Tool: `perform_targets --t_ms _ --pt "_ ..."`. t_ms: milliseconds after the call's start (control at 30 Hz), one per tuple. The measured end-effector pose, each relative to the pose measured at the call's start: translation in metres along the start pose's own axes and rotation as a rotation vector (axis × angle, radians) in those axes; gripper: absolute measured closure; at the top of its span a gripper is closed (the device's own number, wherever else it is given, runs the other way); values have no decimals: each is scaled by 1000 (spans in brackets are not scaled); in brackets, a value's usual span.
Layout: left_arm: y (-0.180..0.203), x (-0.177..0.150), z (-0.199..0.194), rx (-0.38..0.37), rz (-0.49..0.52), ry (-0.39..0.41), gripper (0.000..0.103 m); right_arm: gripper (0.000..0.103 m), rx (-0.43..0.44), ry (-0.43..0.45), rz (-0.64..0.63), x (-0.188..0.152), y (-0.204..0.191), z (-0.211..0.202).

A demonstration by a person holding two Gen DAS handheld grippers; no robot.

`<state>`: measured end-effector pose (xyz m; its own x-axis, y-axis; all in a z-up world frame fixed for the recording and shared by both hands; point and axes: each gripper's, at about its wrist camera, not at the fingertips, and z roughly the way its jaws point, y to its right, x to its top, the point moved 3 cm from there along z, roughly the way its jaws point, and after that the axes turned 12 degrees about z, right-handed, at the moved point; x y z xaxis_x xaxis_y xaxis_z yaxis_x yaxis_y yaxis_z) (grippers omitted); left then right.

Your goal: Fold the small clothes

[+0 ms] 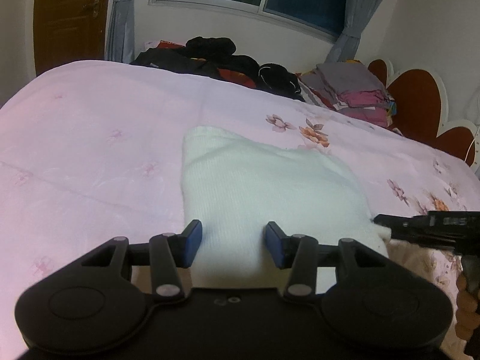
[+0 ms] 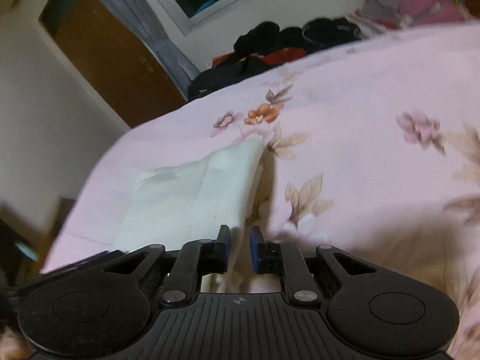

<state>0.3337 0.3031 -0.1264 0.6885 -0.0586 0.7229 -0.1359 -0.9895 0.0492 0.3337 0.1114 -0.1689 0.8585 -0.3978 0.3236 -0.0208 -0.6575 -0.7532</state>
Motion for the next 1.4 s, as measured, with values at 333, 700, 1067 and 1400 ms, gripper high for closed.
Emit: perform_targets --t_ms 333,700,1067,1400 --pt "6 -20 -9 12 -15 -24 55 44 8 -111 -35 -36 -11 3" --pt "3 -41 -14 -30 -16 -75 50 90 126 -214 131 -41 9 -10" --pt "8 -66 -29 -102 -76 -105 52 67 31 -217 11 -76 11 -32" --pt "-5 -56 -46 -198 -160 -101 84 87 194 -287 241 -78 14 -36"
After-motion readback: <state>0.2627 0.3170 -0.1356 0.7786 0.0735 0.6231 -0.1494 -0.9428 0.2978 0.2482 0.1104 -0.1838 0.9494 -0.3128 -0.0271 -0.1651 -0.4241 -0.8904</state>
